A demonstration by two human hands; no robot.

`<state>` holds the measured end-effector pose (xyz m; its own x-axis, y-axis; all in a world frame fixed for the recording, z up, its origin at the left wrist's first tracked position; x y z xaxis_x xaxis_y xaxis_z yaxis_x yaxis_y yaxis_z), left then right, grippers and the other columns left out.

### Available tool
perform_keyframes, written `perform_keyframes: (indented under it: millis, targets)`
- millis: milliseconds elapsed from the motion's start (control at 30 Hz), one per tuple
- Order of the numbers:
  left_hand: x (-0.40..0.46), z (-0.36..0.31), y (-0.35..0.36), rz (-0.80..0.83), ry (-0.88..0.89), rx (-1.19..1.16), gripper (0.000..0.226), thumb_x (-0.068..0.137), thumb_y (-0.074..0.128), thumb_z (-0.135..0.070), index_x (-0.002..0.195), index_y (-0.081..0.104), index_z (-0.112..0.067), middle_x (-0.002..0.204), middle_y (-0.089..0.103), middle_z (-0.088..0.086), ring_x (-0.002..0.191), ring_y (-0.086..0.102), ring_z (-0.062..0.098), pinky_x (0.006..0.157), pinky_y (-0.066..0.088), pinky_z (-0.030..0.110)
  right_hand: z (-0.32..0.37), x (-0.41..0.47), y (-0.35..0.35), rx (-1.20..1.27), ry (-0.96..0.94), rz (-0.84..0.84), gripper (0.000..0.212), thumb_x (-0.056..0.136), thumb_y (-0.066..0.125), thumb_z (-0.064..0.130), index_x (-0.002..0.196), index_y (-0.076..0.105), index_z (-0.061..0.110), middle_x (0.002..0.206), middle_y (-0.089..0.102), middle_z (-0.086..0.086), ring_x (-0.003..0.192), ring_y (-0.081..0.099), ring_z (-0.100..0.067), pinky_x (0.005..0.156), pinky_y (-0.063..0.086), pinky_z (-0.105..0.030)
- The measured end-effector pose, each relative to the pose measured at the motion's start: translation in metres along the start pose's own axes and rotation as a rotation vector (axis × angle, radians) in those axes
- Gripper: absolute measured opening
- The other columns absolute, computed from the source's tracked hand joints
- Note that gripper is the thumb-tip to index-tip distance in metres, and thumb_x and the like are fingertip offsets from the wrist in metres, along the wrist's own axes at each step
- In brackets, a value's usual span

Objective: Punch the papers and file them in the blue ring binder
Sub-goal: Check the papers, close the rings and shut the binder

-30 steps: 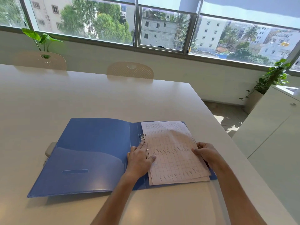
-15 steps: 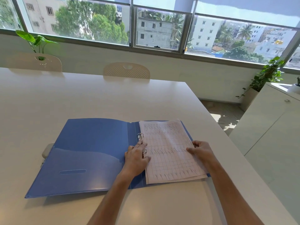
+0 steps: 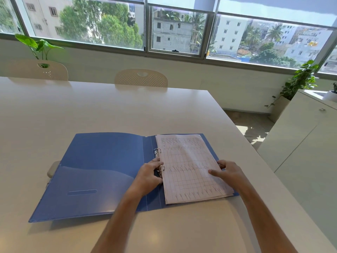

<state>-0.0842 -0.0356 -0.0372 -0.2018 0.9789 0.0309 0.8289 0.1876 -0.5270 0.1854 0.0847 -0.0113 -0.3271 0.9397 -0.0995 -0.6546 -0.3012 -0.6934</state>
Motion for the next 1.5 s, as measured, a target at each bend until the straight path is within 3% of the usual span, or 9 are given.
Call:
perform_keyframes:
  millis: [267, 400, 467, 567, 700, 800, 1000, 1233, 1500]
  targets:
    - [-0.003, -0.007, 0.003, -0.051, 0.047, 0.019, 0.061, 0.072, 0.076, -0.002, 0.13, 0.057, -0.008, 0.12, 0.039, -0.035, 0.114, 0.042, 0.0, 0.08, 0.029, -0.009, -0.012, -0.009, 0.004, -0.097, -0.023, -0.13, 0.019, 0.083, 0.071, 0.034, 0.098, 0.065, 0.024, 0.086, 0.065, 0.012, 0.077, 0.063, -0.005, 0.064, 0.051, -0.025]
    - [-0.005, -0.007, 0.003, -0.014, 0.027, 0.068, 0.065, 0.076, 0.074, -0.009, 0.136, 0.051, -0.016, 0.144, 0.043, -0.012, 0.129, 0.039, 0.017, 0.112, 0.033, 0.034, -0.015, -0.01, 0.009, -0.13, -0.003, -0.238, 0.034, 0.085, 0.07, 0.031, 0.113, 0.065, 0.013, 0.099, 0.064, 0.001, 0.087, 0.063, -0.018, 0.079, 0.055, -0.037]
    - [-0.005, -0.007, 0.004, -0.013, 0.041, 0.064, 0.062, 0.077, 0.073, -0.009, 0.135, 0.053, -0.016, 0.141, 0.045, -0.013, 0.128, 0.041, 0.017, 0.11, 0.036, 0.03, -0.015, -0.011, 0.012, -0.16, 0.001, -0.256, 0.038, 0.085, 0.069, 0.031, 0.118, 0.063, 0.013, 0.108, 0.063, -0.004, 0.092, 0.063, -0.02, 0.081, 0.053, -0.038]
    - [-0.006, -0.012, -0.001, -0.061, 0.061, 0.059, 0.054, 0.077, 0.068, 0.0, 0.129, 0.058, -0.012, 0.128, 0.054, -0.012, 0.112, 0.05, 0.006, 0.089, 0.035, 0.0, -0.015, -0.012, 0.012, -0.175, 0.011, -0.295, 0.04, 0.085, 0.069, 0.029, 0.121, 0.062, 0.013, 0.115, 0.062, -0.004, 0.097, 0.062, -0.021, 0.083, 0.051, -0.036]
    - [-0.011, -0.015, -0.023, -0.211, -0.023, -0.002, 0.052, 0.081, 0.058, 0.004, 0.126, 0.06, -0.023, 0.09, 0.066, -0.003, 0.085, 0.065, 0.008, 0.067, 0.053, 0.017, -0.016, -0.014, 0.011, -0.206, 0.013, -0.352, 0.044, 0.085, 0.07, 0.029, 0.124, 0.06, 0.012, 0.117, 0.064, -0.004, 0.103, 0.062, -0.022, 0.085, 0.047, -0.034]
    - [-0.015, -0.012, -0.054, -0.404, -0.093, 0.03, 0.048, 0.082, 0.062, 0.0, 0.126, 0.061, -0.02, 0.104, 0.068, 0.012, 0.093, 0.063, 0.017, 0.072, 0.045, 0.021, -0.018, -0.017, 0.01, -0.226, 0.019, -0.388, 0.045, 0.084, 0.071, 0.03, 0.123, 0.061, 0.011, 0.115, 0.065, -0.006, 0.102, 0.062, -0.024, 0.084, 0.049, -0.037]
    - [-0.048, 0.016, -0.141, -0.694, -0.315, 0.376, 0.048, 0.083, 0.07, -0.021, 0.129, 0.057, -0.01, 0.135, 0.055, 0.015, 0.123, 0.05, 0.038, 0.1, 0.04, 0.049, -0.018, -0.024, 0.006, -0.251, 0.04, -0.513, 0.041, 0.084, 0.071, 0.027, 0.12, 0.064, 0.008, 0.114, 0.067, -0.012, 0.104, 0.06, -0.032, 0.082, 0.049, -0.04]
    - [-0.094, 0.074, -0.222, -0.523, -0.836, 0.455, 0.057, 0.082, 0.066, -0.046, 0.115, 0.058, 0.0, 0.121, 0.057, 0.026, 0.106, 0.054, 0.043, 0.088, 0.046, 0.045, -0.009, -0.024, 0.007, -0.317, 0.054, -0.533, 0.037, 0.087, 0.067, 0.029, 0.112, 0.064, 0.001, 0.099, 0.071, -0.015, 0.09, 0.065, -0.032, 0.075, 0.05, -0.034]
    - [-0.102, 0.064, -0.243, -0.534, -0.821, 0.301, 0.057, 0.073, 0.072, -0.052, 0.081, 0.064, 0.003, 0.088, 0.065, 0.026, 0.075, 0.064, 0.042, 0.076, 0.055, 0.051, -0.008, -0.023, 0.007, -0.359, 0.047, -0.506, 0.034, 0.085, 0.068, 0.027, 0.109, 0.065, 0.003, 0.097, 0.067, -0.013, 0.087, 0.063, -0.031, 0.073, 0.051, -0.036]
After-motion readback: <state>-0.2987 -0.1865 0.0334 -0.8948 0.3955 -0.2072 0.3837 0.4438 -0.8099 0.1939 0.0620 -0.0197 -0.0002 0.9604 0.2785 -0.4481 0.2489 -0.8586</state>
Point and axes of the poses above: each hand's wrist, its own x-axis towards the middle knuckle, its own y-axis out of the palm, z = x × y, the point moved 3 cm from there along x, towards the middle knuckle
